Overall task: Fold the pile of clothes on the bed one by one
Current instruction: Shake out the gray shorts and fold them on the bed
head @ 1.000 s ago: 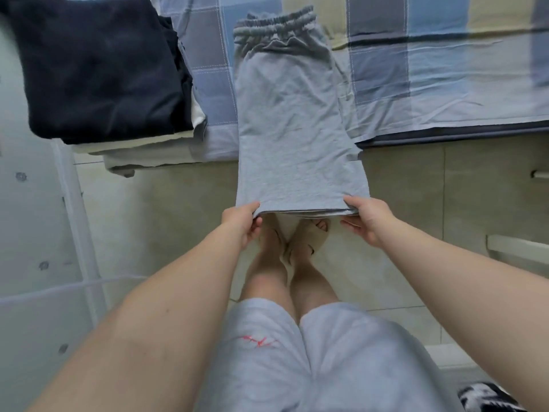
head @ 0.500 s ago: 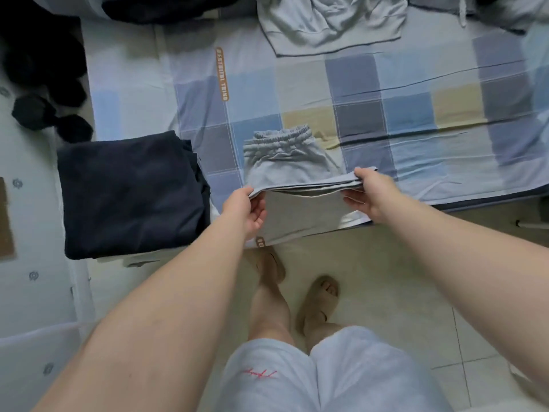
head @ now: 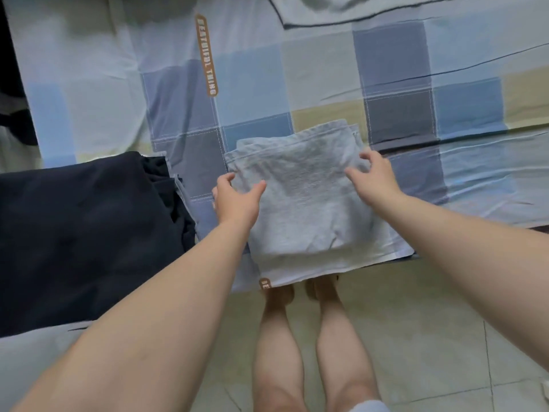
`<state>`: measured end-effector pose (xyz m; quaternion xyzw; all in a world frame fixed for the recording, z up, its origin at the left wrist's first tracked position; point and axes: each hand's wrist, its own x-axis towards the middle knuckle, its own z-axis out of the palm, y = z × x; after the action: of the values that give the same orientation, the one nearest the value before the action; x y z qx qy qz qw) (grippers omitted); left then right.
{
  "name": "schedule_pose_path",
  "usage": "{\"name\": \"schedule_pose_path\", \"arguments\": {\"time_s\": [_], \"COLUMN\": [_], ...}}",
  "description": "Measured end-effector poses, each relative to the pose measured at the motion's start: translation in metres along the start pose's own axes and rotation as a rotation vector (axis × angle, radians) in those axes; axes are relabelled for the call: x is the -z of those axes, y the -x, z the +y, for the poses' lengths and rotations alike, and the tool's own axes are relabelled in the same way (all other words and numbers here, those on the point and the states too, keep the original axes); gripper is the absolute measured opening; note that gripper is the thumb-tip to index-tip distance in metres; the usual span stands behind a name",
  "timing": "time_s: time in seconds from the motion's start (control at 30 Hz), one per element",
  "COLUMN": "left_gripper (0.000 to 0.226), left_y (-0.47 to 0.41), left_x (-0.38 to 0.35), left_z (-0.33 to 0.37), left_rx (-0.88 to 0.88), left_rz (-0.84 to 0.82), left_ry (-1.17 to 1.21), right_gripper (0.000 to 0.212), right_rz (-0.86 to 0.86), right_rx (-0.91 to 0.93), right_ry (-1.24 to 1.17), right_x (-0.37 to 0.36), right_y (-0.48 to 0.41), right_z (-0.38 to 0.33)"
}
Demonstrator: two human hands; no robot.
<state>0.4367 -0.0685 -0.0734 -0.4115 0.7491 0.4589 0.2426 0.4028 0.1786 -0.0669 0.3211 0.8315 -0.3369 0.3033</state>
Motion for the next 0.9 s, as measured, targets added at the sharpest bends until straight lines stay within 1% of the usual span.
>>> {"name": "schedule_pose_path", "arguments": {"time_s": [0.07,0.13,0.17,0.2,0.27,0.3,0.4,0.43,0.53,0.63,0.73,0.83,0.9], "left_gripper": [0.086,0.095,0.093,0.086,0.067,0.060,0.043,0.040,0.044,0.035,0.042,0.039,0.038], "left_y": [-0.009,-0.018,-0.022,-0.025,-0.031,-0.032,-0.034,-0.033,-0.026,-0.005,0.037,0.091,0.122], "left_x": [-0.009,-0.019,-0.023,-0.027,-0.032,-0.034,-0.035,-0.034,-0.023,0.000,0.034,0.075,0.102], "left_z": [-0.017,-0.030,-0.034,-0.036,-0.042,-0.044,-0.048,-0.048,-0.040,-0.021,0.008,0.031,0.039], "left_rx": [0.025,0.026,0.028,0.036,0.044,0.037,0.016,0.031,0.073,0.065,0.069,0.055,0.035], "left_rz": [-0.005,-0.001,0.001,-0.002,-0.016,-0.029,-0.085,-0.107,-0.171,-0.172,-0.157,-0.151,-0.128], "left_ry": [0.016,0.052,0.076,0.098,0.108,0.106,0.090,0.084,0.081,0.069,0.050,0.049,0.077], "right_gripper": [0.070,0.081,0.083,0.084,0.082,0.075,0.034,0.029,0.038,0.042,0.055,0.066,0.060], "right_rz": [0.036,0.007,-0.028,-0.061,-0.122,-0.154,-0.249,-0.283,-0.322,-0.340,-0.365,-0.395,-0.404], "right_rx": [-0.024,-0.086,-0.100,-0.099,-0.080,-0.076,-0.103,-0.117,-0.150,-0.122,-0.067,-0.016,0.020], "right_ry": [0.033,-0.035,-0.069,-0.093,-0.146,-0.191,-0.321,-0.342,-0.367,-0.399,-0.374,-0.329,-0.321], "right_x": [-0.007,-0.012,-0.013,-0.012,-0.008,-0.006,-0.008,-0.008,-0.006,0.015,0.048,0.079,0.095], "right_y": [-0.008,-0.017,-0.021,-0.023,-0.031,-0.035,-0.042,-0.041,-0.030,-0.004,0.042,0.094,0.129], "right_z": [0.016,0.030,0.036,0.040,0.045,0.046,0.043,0.040,0.032,0.014,-0.012,-0.036,-0.053]}}
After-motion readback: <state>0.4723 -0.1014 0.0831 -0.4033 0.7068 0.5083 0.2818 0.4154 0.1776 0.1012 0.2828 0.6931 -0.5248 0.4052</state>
